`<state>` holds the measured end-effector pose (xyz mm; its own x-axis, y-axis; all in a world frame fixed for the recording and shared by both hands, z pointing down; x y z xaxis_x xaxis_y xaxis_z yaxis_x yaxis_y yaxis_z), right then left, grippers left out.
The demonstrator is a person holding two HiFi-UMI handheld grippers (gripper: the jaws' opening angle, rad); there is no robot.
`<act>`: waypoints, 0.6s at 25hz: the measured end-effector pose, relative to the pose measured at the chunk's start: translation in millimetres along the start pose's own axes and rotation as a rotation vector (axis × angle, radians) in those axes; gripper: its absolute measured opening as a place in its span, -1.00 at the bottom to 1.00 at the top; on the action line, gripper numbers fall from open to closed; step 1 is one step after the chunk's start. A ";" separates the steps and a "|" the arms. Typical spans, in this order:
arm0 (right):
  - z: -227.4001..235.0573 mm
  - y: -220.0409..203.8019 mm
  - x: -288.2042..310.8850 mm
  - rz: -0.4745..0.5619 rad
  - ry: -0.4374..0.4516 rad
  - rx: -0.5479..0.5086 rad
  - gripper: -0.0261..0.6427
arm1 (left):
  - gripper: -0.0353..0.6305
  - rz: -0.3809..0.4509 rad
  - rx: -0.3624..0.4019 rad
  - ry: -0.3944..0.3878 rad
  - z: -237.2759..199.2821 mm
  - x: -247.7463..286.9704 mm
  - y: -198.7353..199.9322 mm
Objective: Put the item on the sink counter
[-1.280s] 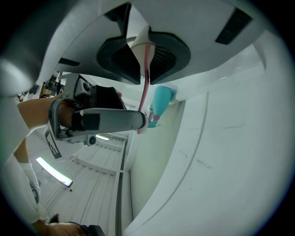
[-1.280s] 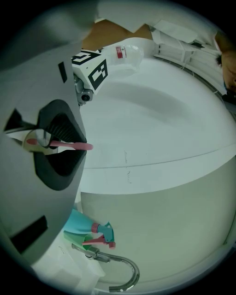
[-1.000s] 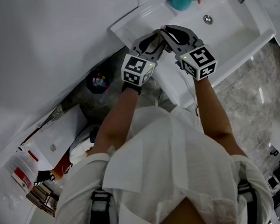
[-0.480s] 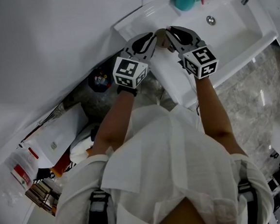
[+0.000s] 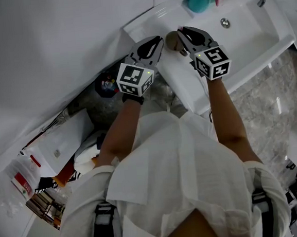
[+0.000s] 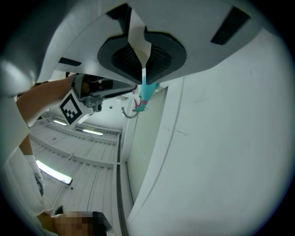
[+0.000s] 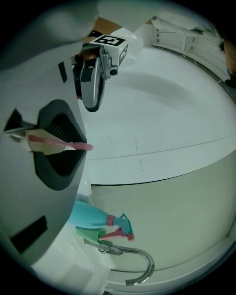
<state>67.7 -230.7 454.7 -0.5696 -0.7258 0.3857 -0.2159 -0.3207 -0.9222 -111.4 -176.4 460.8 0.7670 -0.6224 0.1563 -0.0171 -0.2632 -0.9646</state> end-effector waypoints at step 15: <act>7.0 1.1 22.6 -0.024 -0.016 0.031 -0.78 | -0.79 0.002 -0.007 0.020 -14.0 -4.7 2.2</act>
<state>60.2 -251.7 462.5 -0.5520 -0.7272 0.4080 -0.2041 -0.3565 -0.9117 -124.0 -184.3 460.9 0.7538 -0.6376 0.1590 -0.0230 -0.2674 -0.9633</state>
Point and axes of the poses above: the fingertips, and each gripper's own axes: x forward along the fingers, z to its right, y out of its top, the point moved 9 cm from there along -x, backward along the fingers, and after that the axes turned 11 degrees about -y, right-handed, at the moved point
